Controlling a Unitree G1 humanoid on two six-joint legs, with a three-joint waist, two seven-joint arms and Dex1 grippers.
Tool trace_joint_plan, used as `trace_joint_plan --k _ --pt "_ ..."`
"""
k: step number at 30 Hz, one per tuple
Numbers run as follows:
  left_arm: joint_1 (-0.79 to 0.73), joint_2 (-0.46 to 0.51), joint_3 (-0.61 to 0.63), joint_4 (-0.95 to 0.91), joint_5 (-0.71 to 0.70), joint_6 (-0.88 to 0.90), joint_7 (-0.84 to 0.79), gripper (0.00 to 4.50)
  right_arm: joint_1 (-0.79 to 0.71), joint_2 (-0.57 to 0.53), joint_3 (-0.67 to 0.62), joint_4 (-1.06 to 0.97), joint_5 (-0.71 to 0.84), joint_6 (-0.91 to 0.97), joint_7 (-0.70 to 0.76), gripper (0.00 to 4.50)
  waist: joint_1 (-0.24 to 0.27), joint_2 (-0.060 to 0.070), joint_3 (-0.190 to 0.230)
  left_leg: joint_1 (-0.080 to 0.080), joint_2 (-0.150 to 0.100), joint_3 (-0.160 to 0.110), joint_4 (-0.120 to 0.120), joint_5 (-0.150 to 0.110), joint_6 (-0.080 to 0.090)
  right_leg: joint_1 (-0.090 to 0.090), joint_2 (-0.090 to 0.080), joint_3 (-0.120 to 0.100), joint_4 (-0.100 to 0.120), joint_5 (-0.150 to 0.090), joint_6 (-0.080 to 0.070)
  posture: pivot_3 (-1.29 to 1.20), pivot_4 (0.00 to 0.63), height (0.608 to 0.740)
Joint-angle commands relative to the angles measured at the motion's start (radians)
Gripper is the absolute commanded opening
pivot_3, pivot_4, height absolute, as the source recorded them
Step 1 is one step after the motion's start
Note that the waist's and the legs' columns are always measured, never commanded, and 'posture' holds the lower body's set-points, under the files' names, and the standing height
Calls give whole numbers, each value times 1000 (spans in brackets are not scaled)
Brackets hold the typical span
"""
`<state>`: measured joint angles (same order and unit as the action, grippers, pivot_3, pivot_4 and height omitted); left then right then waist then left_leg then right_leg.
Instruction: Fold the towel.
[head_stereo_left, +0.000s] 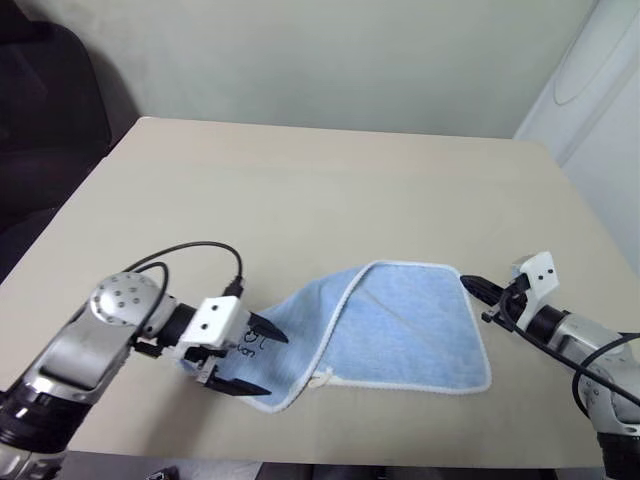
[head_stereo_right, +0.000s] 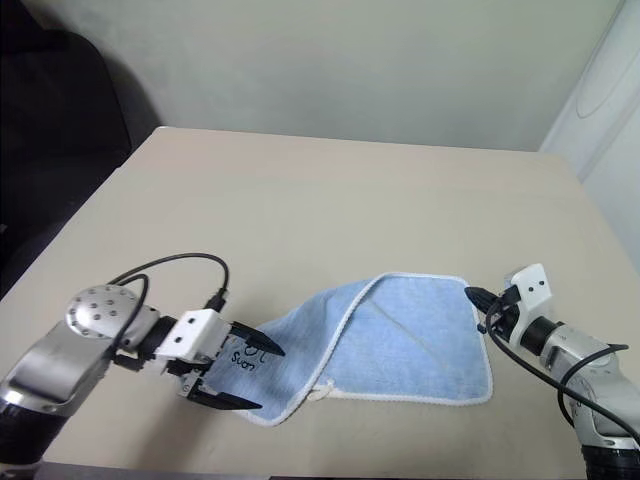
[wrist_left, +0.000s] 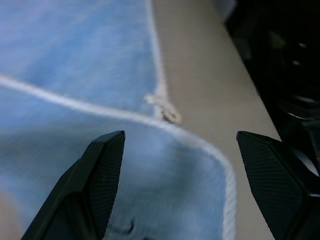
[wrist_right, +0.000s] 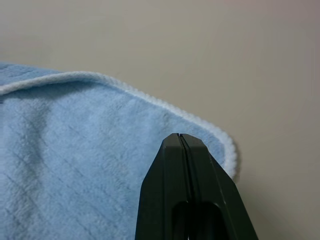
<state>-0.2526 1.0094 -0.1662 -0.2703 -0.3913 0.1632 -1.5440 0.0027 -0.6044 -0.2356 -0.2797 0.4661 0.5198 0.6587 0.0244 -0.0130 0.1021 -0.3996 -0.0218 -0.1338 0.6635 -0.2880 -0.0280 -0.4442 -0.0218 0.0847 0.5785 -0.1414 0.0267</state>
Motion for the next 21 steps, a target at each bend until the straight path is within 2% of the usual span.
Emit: trace_joint_plan --k 1,6,11,21 --pt "-21 26 -110 7 49 -74 -70 3892 29 3 -33 -77 16 5 -21 0 -1 0 0 0 0 0 0 0 0 0 0 0 0 0 0 0 150 740" --pt "-50 25 -184 64 104 -153 -70 3892 82 1 -68 -131 33 27 -43 0 -3 1 0 0 1 0 0 0 0 0 0 0 0 0 0 0 150 740" --pt "-59 -6 -202 106 171 -217 -37 3892 122 1 -86 -174 49 49 -53 0 -2 1 0 -1 0 0 1 0 0 -1 0 0 0 -4 7 0 150 740" --pt "-2 0 -220 95 206 -246 -46 3892 116 -10 -91 -194 65 82 -57 0 -4 3 -3 -1 0 0 0 0 0 -1 0 0 0 -3 5 0 150 740"
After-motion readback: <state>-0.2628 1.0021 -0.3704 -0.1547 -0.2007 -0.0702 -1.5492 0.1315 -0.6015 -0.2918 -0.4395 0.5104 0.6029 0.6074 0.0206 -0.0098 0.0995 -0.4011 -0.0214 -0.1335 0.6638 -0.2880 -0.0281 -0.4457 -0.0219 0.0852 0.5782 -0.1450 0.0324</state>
